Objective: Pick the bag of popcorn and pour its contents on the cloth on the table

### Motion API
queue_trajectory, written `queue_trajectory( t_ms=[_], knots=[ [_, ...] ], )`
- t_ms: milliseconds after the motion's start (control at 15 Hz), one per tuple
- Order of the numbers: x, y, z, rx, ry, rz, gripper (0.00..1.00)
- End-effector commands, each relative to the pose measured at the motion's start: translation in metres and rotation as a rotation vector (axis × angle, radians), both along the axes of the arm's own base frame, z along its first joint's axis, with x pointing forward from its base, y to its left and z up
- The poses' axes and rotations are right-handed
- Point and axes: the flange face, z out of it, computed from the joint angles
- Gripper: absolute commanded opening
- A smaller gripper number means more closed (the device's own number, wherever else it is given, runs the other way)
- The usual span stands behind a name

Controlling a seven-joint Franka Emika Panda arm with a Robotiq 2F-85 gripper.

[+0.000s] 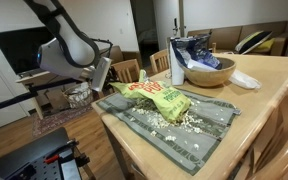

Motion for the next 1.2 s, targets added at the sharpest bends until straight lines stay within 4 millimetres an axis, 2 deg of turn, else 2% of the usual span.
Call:
queue_trajectory(
  t_ms=[0,267,333,533,800,933,1133],
  knots=[
    [0.008,0.004,0.011,0.153,-0.016,-0.111,0.0],
    [0.015,-0.015,0.003,0.216,-0.042,-0.22,0.0],
    [0.014,-0.008,0.005,0.184,-0.024,-0.174,0.01],
    [0.016,-0.017,0.0,0.194,-0.018,-0.207,0.01],
    [0.015,-0.016,-0.001,0.197,-0.017,-0.207,0.0],
    [0.012,0.002,0.002,0.261,0.098,-0.185,0.0],
    [0.014,0.033,0.02,0.387,0.211,-0.166,0.0]
  ],
)
